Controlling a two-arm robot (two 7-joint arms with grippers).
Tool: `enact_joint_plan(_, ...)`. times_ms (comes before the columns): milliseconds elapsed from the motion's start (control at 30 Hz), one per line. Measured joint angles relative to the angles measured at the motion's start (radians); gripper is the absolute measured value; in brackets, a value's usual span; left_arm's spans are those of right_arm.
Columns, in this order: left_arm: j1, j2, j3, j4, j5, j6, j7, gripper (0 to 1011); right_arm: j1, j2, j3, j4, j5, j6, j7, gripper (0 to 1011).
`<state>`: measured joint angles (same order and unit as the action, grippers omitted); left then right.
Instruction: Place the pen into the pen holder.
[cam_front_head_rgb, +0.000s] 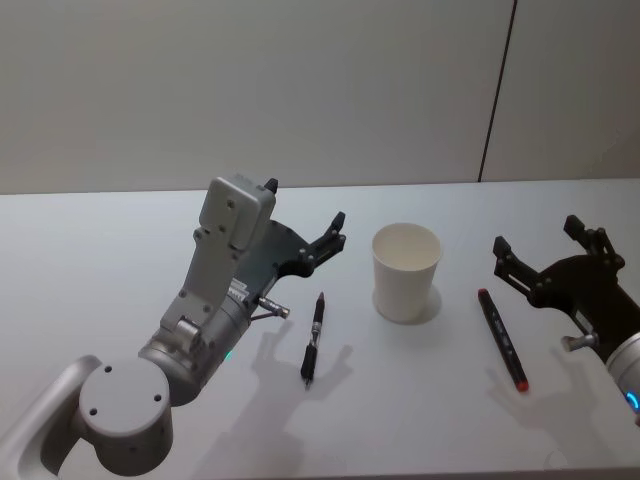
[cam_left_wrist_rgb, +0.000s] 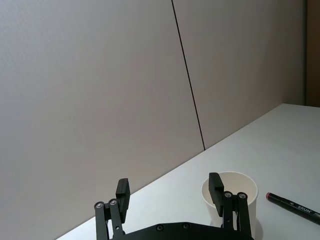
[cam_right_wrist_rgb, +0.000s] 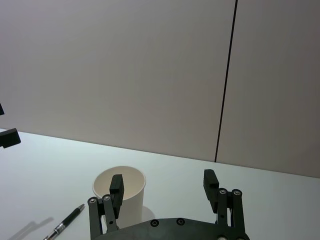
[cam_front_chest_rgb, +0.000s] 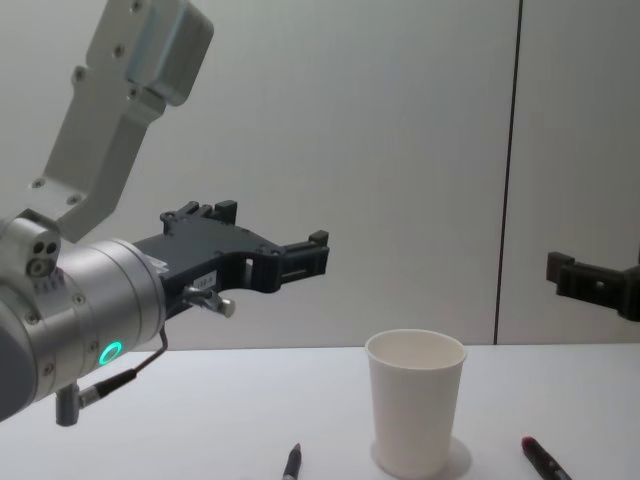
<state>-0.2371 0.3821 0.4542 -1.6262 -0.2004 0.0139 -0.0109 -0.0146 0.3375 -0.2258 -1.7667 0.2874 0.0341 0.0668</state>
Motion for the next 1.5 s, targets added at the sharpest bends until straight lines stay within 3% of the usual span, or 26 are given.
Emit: enact_joint_plan(1500,0.000,0.000,0.000,0.000,0.000,0.000,0.000,1004,0.006,-0.004,0.002,0.000,0.004,0.007,0.000,1001)
